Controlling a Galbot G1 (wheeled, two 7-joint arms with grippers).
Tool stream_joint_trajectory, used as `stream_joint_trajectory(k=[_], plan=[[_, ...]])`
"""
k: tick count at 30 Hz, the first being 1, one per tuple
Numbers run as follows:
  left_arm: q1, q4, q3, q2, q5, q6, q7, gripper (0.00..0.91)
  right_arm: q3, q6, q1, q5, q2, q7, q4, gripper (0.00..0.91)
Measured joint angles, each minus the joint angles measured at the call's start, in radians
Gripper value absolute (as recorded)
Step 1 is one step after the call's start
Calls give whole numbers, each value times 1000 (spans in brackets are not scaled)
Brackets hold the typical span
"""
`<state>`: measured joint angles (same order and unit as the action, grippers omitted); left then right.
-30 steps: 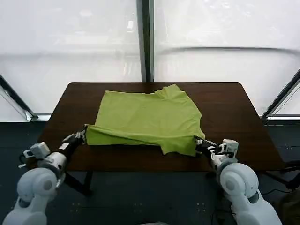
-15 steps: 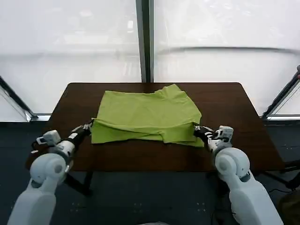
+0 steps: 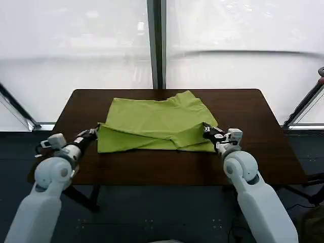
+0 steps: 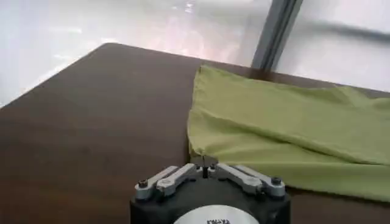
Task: Fold and organize the clothes.
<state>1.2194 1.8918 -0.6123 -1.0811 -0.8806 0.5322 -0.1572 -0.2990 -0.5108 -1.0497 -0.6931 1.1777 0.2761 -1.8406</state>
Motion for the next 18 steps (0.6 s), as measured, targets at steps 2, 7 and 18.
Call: stream_joint_trajectory(k=[2, 7, 18], plan=[[-11, -13, 6, 4, 1, -3, 1, 0, -3, 10, -5, 2, 2, -9, 1, 0], [-38, -45, 25, 19, 25, -16, 17, 0, -14, 58, -25, 29, -6, -65, -17, 0], [-80, -84, 57, 40, 64, -61, 31, 878, -75, -17, -133, 70, -76, -80, -115, 878]])
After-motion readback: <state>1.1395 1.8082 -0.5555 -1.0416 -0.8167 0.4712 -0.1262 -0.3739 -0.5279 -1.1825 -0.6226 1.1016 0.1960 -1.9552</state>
